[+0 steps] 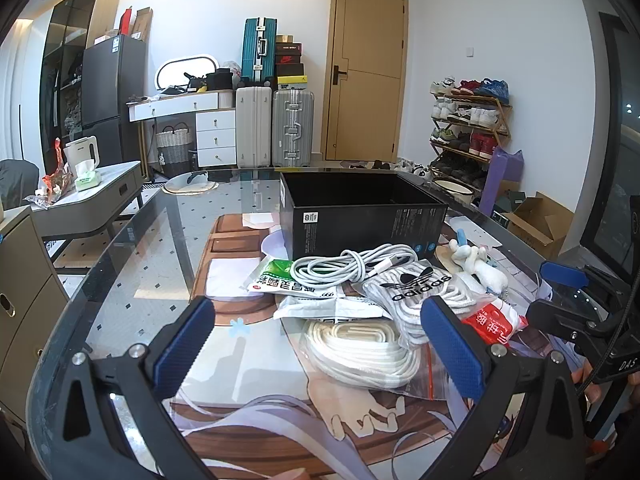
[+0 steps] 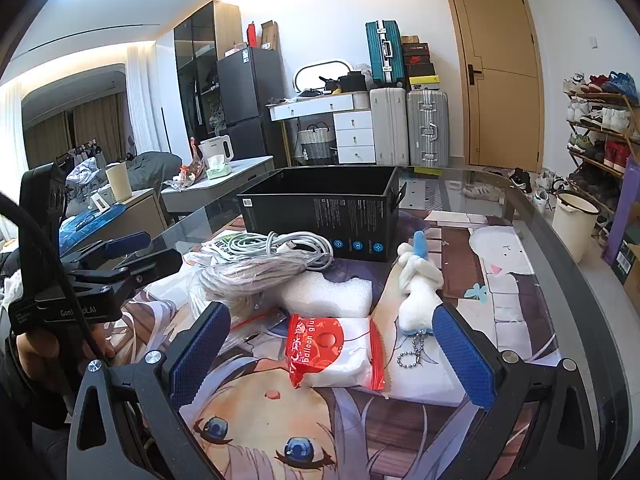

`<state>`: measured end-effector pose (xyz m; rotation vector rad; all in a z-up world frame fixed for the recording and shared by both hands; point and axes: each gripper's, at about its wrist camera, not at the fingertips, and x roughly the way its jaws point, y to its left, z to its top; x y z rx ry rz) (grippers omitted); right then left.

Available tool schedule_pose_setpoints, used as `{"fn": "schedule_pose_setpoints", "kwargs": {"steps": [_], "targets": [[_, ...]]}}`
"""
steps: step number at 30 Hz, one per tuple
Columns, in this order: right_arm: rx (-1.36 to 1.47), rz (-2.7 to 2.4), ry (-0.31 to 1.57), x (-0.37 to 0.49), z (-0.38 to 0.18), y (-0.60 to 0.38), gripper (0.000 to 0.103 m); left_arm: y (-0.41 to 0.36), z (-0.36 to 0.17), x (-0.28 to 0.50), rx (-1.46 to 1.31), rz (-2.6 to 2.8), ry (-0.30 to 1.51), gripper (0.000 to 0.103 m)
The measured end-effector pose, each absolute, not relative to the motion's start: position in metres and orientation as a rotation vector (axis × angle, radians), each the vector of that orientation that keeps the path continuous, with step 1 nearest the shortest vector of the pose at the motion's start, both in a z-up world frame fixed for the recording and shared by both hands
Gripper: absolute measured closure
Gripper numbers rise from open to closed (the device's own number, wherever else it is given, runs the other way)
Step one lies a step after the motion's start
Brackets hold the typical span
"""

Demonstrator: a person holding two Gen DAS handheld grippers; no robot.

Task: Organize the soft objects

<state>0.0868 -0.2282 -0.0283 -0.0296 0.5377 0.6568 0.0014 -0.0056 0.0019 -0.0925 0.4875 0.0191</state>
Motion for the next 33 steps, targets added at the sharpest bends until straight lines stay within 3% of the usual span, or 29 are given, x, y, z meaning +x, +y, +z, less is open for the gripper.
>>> {"fn": "schedule_pose_setpoints", "kwargs": {"steps": [33], "targets": [[-0.030, 0.656, 0.542, 0.0857, -0.0314, -0.2312, 0.000, -0.0049, -0.0002, 0.0042, -0.088, 0.019, 0.489, 0.000]]}}
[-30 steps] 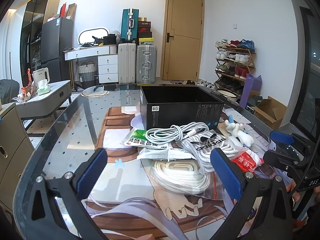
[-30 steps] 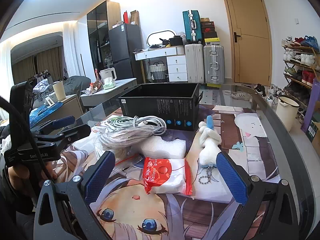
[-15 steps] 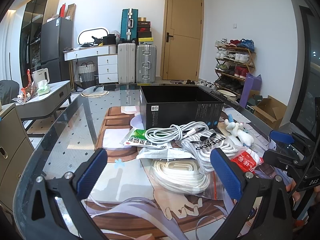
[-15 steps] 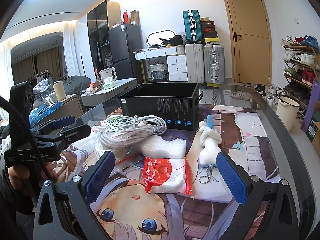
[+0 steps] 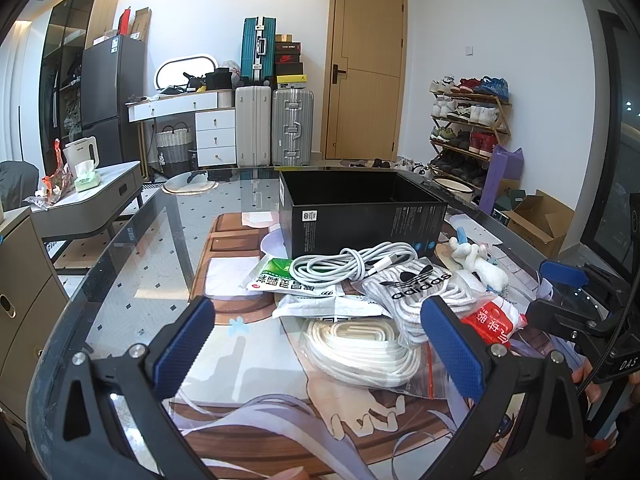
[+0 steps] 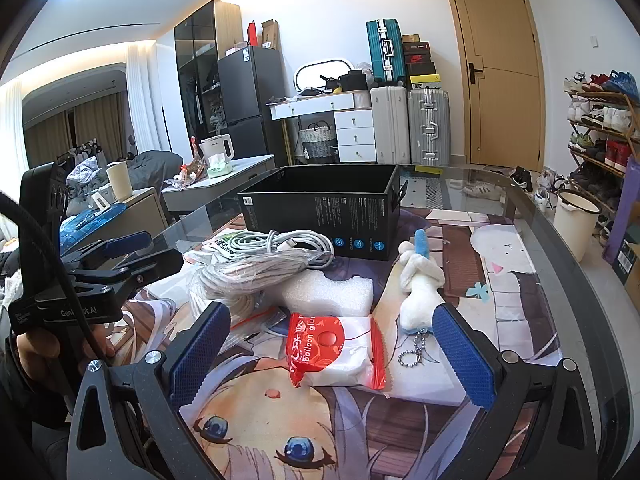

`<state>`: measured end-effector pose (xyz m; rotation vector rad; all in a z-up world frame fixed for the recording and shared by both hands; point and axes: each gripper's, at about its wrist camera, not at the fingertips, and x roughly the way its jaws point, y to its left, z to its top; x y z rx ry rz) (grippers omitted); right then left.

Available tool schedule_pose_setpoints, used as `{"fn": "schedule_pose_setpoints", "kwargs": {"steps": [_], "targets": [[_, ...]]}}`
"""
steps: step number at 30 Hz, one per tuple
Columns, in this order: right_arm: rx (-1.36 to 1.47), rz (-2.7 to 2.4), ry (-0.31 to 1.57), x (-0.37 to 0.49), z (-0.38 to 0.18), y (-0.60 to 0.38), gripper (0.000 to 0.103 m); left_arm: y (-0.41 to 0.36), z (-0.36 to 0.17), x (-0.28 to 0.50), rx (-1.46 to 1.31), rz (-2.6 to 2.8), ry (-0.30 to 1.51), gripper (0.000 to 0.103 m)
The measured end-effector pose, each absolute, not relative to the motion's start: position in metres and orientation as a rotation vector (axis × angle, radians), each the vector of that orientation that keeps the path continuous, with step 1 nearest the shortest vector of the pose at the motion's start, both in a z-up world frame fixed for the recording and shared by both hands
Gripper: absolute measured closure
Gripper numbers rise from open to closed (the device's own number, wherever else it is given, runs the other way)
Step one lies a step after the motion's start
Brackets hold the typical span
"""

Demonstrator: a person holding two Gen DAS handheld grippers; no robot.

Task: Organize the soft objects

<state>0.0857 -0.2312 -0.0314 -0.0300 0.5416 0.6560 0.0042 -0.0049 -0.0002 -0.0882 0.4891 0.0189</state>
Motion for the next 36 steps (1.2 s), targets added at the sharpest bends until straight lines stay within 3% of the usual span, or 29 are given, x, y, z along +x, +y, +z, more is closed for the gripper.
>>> {"fn": "schedule_pose_setpoints", "kwargs": {"steps": [36], "targets": [[-0.074, 0.619, 0.572, 0.0899, -0.0306, -0.2273, 0.001, -0.0097, -0.0010, 0.0009, -0.054, -0.032, 0.504, 0.000]]}}
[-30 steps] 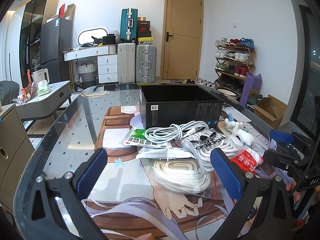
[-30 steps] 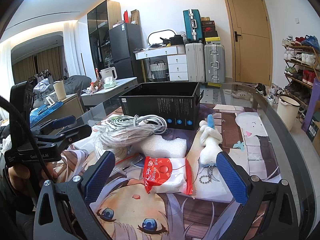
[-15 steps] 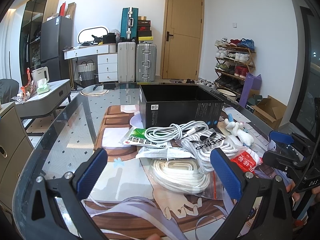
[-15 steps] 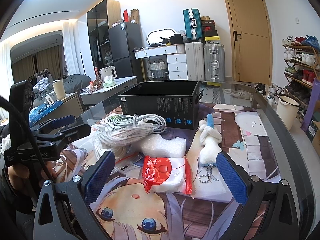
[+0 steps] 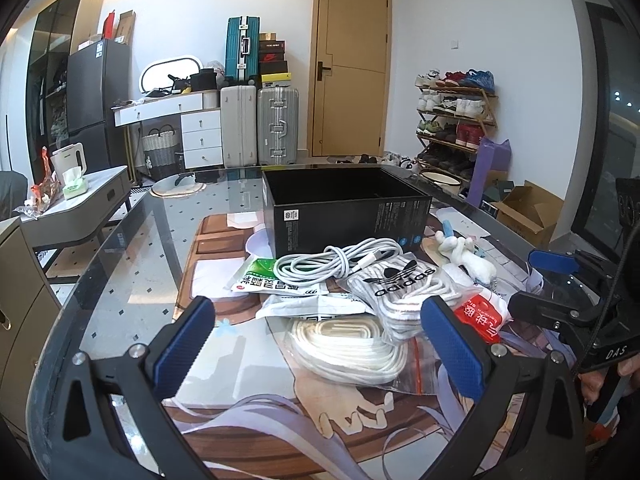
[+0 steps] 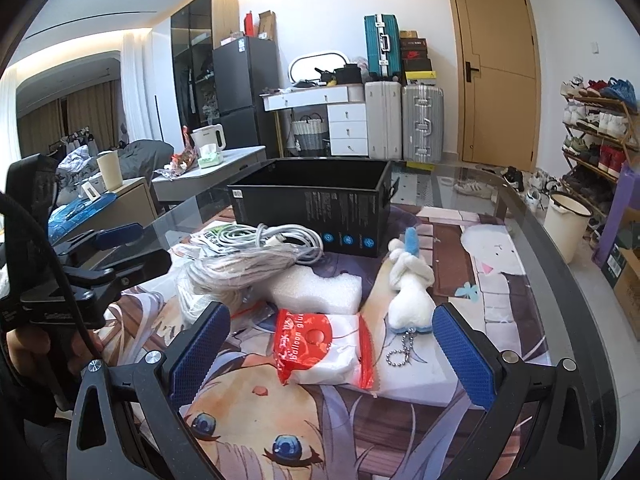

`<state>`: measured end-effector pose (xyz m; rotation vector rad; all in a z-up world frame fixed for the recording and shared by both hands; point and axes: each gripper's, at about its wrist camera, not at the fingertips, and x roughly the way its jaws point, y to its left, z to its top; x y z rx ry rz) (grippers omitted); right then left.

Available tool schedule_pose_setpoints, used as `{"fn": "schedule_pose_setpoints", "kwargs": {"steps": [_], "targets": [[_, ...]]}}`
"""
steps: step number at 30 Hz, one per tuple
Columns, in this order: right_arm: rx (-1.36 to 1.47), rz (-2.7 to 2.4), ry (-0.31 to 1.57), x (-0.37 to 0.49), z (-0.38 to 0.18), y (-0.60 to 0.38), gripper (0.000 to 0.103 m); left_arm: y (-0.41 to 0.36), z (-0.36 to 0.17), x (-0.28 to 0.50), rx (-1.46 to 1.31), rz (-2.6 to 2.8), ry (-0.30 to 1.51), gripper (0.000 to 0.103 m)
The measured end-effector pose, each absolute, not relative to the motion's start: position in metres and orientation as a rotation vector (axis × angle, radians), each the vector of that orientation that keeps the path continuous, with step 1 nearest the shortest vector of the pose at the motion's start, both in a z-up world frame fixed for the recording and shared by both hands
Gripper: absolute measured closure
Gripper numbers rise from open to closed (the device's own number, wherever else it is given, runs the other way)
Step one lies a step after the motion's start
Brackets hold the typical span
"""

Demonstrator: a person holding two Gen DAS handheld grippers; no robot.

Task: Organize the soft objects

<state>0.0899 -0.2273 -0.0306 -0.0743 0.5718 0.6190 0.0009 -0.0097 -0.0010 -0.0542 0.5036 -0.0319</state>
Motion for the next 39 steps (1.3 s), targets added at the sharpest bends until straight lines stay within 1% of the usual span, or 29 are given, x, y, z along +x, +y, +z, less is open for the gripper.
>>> {"fn": "schedule_pose_setpoints", "kwargs": {"steps": [21, 27, 29, 30, 33, 36, 38, 39], "targets": [[-0.122, 0.617, 0.774, 0.114, -0.053, -0.215, 0.001, -0.016, -0.005, 0.011, -0.008, -0.082, 0.589, 0.000], [-0.135, 0.639, 0.815, 0.119, -0.061, -0.205, 0.013, -0.019, -0.007, 0.013, 0.012, -0.096, 0.611, 0.000], [-0.139, 0.646, 0.828, 0.120, -0.062, -0.202, 0.020, -0.021, -0.008, 0.014, 0.017, -0.103, 0.618, 0.000], [-0.142, 0.646, 0.828, 0.121, -0.063, -0.201, 0.021, -0.021, -0.008, 0.014, 0.017, -0.106, 0.619, 0.000], [-0.157, 0.640, 0.820, 0.120, -0.062, -0.199, 0.026, -0.022, -0.009, 0.016, 0.020, -0.114, 0.627, 0.000], [-0.173, 0.628, 0.813, 0.120, -0.063, -0.199, 0.036, -0.022, -0.009, 0.016, 0.017, -0.125, 0.631, 0.000], [-0.174, 0.627, 0.807, 0.119, -0.062, -0.201, 0.044, -0.021, -0.008, 0.016, 0.014, -0.131, 0.631, 0.000], [-0.173, 0.628, 0.804, 0.118, -0.062, -0.202, 0.045, -0.021, -0.007, 0.015, 0.010, -0.140, 0.632, 0.000]]}}
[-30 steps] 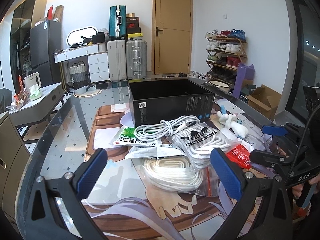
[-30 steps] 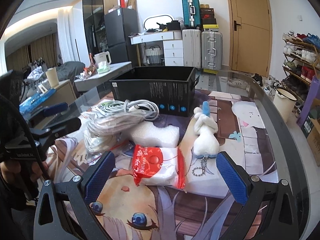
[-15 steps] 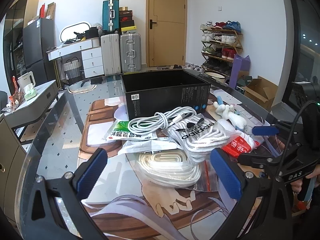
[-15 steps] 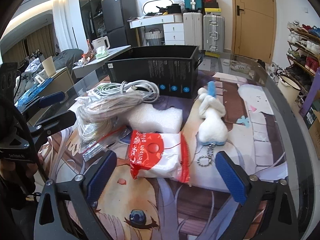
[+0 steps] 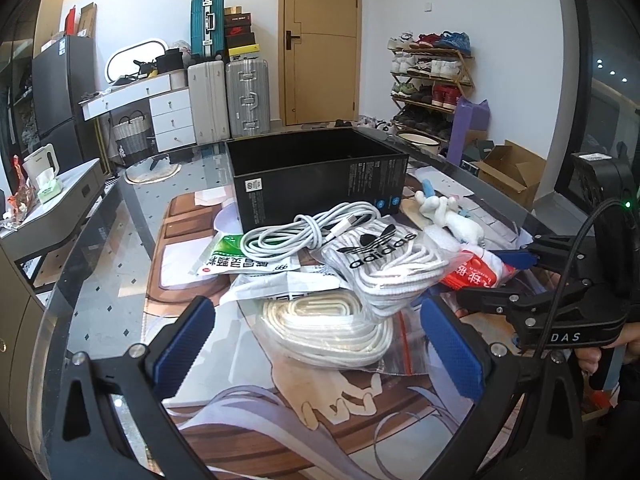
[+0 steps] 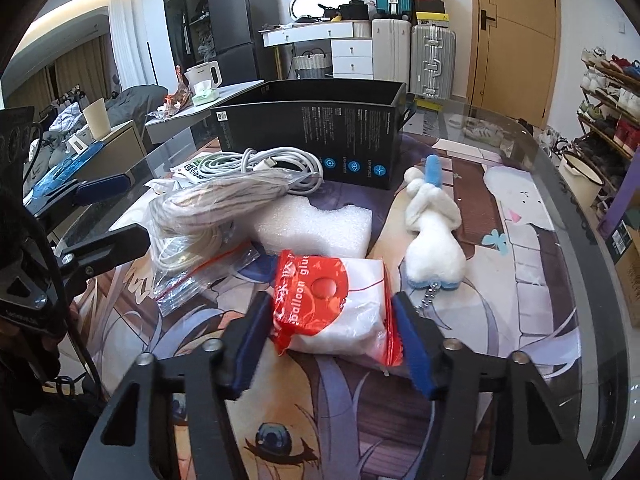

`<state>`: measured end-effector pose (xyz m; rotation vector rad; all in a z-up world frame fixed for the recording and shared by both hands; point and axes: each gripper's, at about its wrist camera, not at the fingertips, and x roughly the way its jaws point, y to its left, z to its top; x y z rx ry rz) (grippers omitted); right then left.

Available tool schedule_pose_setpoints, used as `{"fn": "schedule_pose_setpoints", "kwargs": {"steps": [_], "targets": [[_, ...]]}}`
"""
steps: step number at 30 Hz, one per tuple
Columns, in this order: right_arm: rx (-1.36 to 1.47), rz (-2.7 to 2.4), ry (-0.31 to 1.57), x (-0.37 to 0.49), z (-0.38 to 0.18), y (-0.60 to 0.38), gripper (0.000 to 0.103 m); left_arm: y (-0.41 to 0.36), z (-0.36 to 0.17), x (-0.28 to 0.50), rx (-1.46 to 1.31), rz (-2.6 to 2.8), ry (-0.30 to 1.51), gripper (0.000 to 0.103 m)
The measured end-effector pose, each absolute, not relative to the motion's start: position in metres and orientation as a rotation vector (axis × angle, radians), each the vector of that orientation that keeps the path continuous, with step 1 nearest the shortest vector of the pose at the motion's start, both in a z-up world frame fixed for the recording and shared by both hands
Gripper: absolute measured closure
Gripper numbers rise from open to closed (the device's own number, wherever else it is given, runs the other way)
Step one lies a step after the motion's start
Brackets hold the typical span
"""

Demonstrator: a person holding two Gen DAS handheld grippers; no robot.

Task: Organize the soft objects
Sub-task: 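Grasp the red-labelled balloon glue bag with the right tool while the left tool grasps the coiled rope bag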

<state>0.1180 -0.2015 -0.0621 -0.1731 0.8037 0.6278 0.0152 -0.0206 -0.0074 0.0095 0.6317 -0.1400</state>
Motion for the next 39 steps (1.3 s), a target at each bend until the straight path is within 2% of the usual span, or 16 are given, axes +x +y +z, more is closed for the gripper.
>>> {"fn": "schedule_pose_setpoints", "kwargs": {"steps": [2, 12, 39], "targets": [[-0.169, 0.638, 0.803, 0.116, -0.062, -0.203, 0.048, -0.021, -0.004, 0.013, 0.003, -0.157, 0.623, 0.000], [-0.141, 0.660, 0.721, 0.102, -0.044, -0.211, 0.048, -0.022, 0.003, 0.011, -0.004, -0.174, 0.628, 0.001], [-0.116, 0.666, 0.698, 0.099, -0.040, -0.220, 0.048, -0.049, -0.033, 0.057, 0.130, -0.145, 0.873, 0.003]]}}
